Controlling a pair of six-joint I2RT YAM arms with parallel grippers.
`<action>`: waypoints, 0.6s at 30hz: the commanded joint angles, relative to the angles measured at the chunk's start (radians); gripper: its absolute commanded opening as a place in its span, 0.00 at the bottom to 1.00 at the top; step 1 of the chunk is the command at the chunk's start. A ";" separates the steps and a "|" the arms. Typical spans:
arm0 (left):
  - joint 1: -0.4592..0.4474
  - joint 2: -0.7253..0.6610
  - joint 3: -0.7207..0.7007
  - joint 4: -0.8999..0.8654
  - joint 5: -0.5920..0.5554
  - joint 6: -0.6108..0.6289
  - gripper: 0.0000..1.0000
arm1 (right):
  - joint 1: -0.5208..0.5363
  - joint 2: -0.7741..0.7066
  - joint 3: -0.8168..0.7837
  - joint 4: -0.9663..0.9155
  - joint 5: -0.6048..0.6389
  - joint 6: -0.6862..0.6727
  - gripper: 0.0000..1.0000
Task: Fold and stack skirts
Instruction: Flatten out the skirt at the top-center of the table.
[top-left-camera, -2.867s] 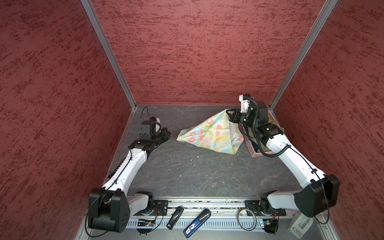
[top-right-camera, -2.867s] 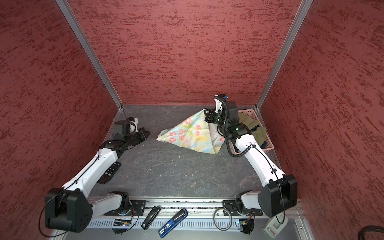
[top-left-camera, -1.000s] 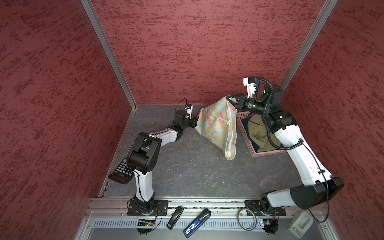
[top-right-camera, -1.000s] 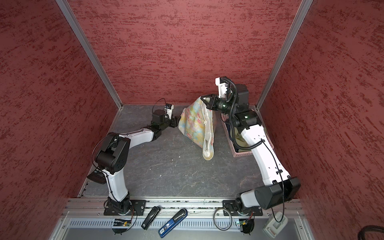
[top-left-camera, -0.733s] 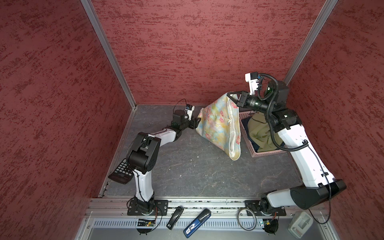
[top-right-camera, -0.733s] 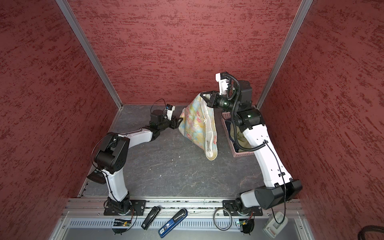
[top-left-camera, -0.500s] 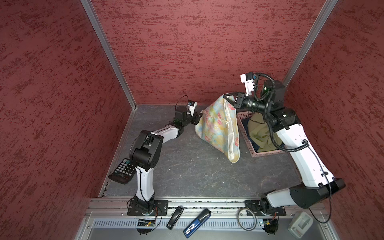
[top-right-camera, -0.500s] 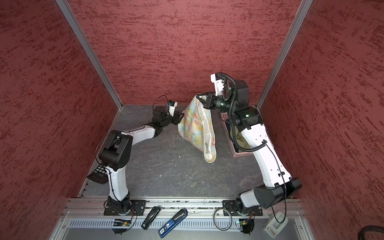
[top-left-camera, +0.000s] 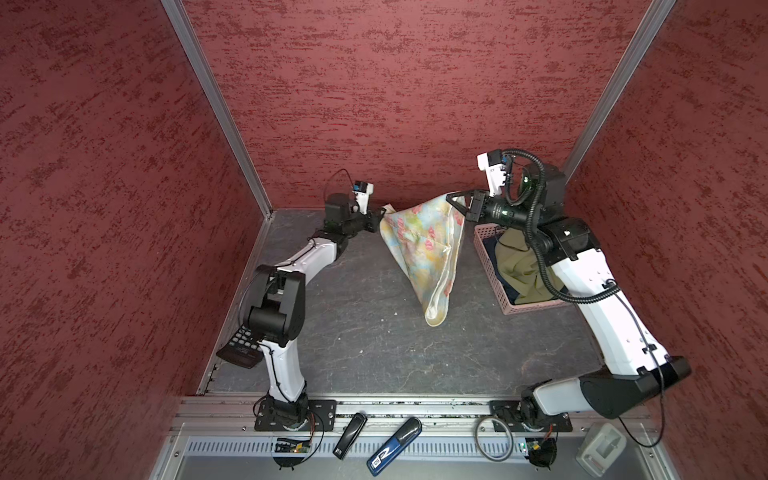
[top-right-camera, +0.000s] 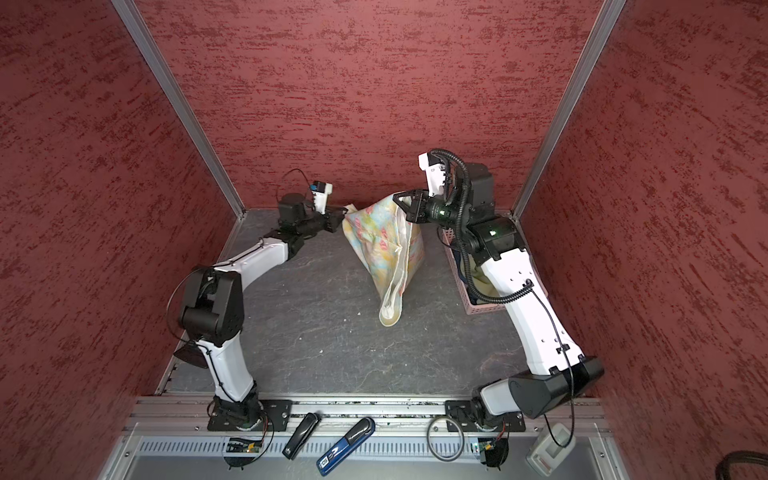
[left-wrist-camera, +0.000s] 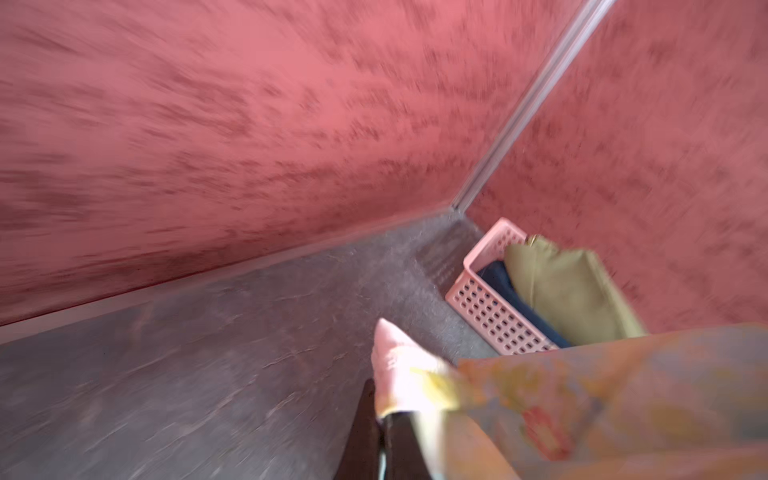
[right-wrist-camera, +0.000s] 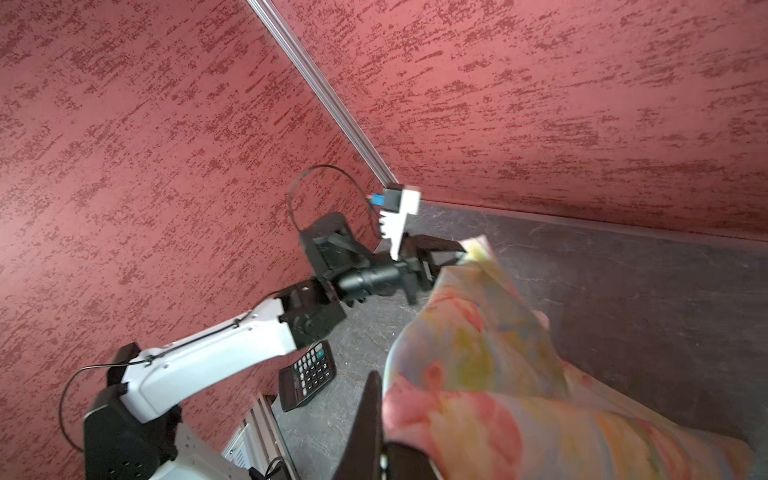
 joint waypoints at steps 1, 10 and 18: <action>0.155 -0.107 -0.013 -0.022 0.193 -0.228 0.00 | -0.036 0.009 0.006 0.073 -0.012 -0.030 0.00; 0.393 -0.150 -0.034 0.337 0.364 -0.699 0.00 | -0.128 0.290 0.260 0.148 -0.091 -0.025 0.00; 0.418 -0.187 0.008 0.296 0.376 -0.672 0.00 | -0.147 0.577 0.654 0.024 -0.181 -0.056 0.00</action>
